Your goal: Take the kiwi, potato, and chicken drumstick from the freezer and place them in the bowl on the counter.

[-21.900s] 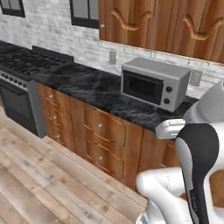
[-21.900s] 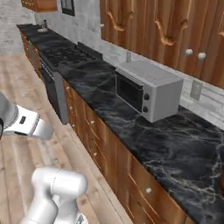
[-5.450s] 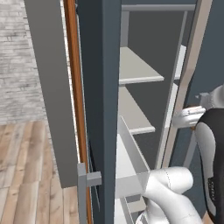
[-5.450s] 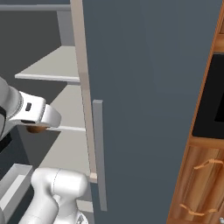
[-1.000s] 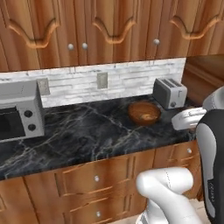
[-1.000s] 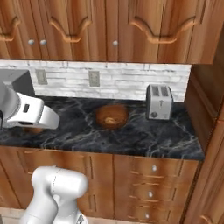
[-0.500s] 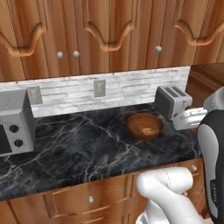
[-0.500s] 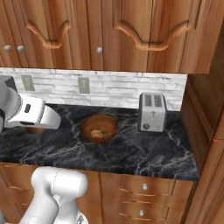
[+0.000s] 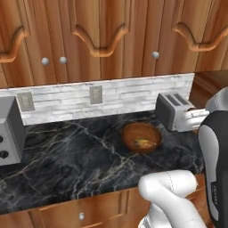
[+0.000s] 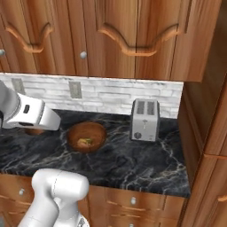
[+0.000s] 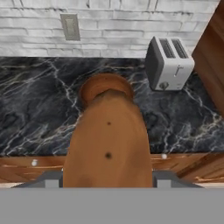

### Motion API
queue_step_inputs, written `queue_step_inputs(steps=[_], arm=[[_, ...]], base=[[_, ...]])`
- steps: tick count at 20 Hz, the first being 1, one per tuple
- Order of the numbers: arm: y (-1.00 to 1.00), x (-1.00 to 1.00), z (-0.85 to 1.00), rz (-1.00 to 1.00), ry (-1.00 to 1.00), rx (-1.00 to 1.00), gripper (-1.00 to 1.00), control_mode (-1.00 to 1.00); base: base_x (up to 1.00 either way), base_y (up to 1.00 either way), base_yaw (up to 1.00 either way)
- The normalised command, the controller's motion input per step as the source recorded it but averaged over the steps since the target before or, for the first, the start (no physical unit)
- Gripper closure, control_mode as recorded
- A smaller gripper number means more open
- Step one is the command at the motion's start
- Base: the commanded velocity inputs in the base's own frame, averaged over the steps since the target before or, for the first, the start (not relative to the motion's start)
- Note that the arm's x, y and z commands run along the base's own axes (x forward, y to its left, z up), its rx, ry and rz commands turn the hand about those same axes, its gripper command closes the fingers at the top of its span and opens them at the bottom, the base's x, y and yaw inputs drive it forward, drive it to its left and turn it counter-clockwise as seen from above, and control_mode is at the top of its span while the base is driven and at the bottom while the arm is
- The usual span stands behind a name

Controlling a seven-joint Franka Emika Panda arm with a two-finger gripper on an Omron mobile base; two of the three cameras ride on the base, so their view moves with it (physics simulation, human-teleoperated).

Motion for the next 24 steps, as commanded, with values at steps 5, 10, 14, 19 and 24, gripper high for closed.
queue_step_inputs(steps=[5, 10, 14, 19, 24], arm=[[0.00, 0.00, 0.00, 0.00, 0.00, 0.00, 1.00, 1.00], [0.05, 0.31, -0.36, 0.01, 0.01, 0.00, 1.00, -1.00], [0.01, 0.77, -0.76, 0.02, 0.04, 0.00, 1.00, -1.00], [0.01, 0.95, -0.54, 0.01, 0.04, 0.00, 1.00, -1.00], [0.00, 0.86, -0.57, 0.00, 0.05, 0.00, 1.00, -1.00]], base=[[0.02, -0.31, 0.06], [0.10, 0.00, 0.01], [0.00, 0.00, 0.00], [0.00, 0.00, 0.00], [0.00, 0.00, 0.00]])
